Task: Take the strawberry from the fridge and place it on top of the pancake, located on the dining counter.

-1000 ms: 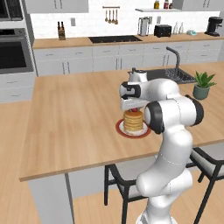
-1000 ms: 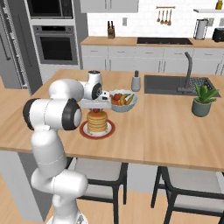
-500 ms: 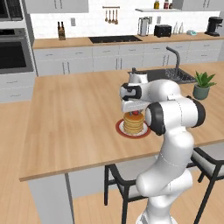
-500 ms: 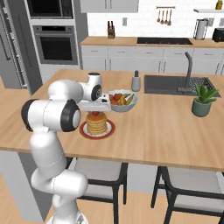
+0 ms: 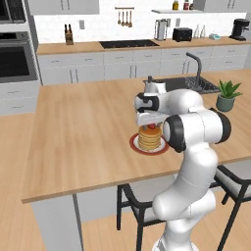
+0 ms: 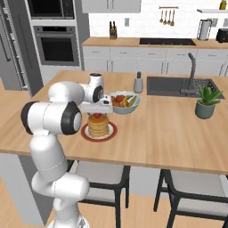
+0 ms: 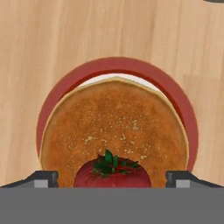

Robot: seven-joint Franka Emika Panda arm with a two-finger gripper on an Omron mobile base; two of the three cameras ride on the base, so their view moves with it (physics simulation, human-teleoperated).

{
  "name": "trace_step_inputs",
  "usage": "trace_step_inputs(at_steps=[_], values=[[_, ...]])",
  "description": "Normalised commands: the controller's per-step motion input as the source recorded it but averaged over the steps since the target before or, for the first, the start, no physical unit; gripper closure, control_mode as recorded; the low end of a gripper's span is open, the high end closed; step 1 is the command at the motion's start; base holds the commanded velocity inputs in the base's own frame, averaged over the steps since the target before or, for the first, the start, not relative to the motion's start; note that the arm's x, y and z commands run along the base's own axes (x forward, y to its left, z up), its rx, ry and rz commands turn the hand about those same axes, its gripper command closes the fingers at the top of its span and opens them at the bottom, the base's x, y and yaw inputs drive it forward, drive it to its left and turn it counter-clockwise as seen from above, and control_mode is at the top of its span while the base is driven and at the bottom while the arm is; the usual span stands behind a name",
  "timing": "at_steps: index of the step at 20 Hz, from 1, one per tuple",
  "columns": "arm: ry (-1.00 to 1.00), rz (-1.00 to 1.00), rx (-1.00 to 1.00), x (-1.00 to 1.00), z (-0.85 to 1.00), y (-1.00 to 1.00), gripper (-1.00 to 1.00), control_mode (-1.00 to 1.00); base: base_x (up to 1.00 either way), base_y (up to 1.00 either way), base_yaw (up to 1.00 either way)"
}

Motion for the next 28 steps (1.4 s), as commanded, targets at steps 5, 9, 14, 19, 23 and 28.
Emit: trace_step_inputs(at_steps=[5,9,14,19,23,28], values=[[-0.04,0.0,-0.04,-0.16,0.4,0.01,-1.0,-1.0,0.0,0.0,0.0],[-0.12,0.0,-0.08,-0.61,0.65,0.29,-1.0,-1.0,0.0,0.0,0.0],[-0.02,0.0,-0.06,-0.96,0.39,0.63,-1.0,-1.0,0.0,0.0,0.0],[-0.04,0.0,0.0,-1.0,0.02,0.72,-1.0,-1.0,0.0,0.0,0.0],[-0.09,0.0,0.0,-1.0,0.0,0.48,-1.0,-1.0,0.0,0.0,0.0],[-0.04,0.0,0.0,-1.0,0.12,0.27,-1.0,-1.0,0.0,0.0,0.0]])
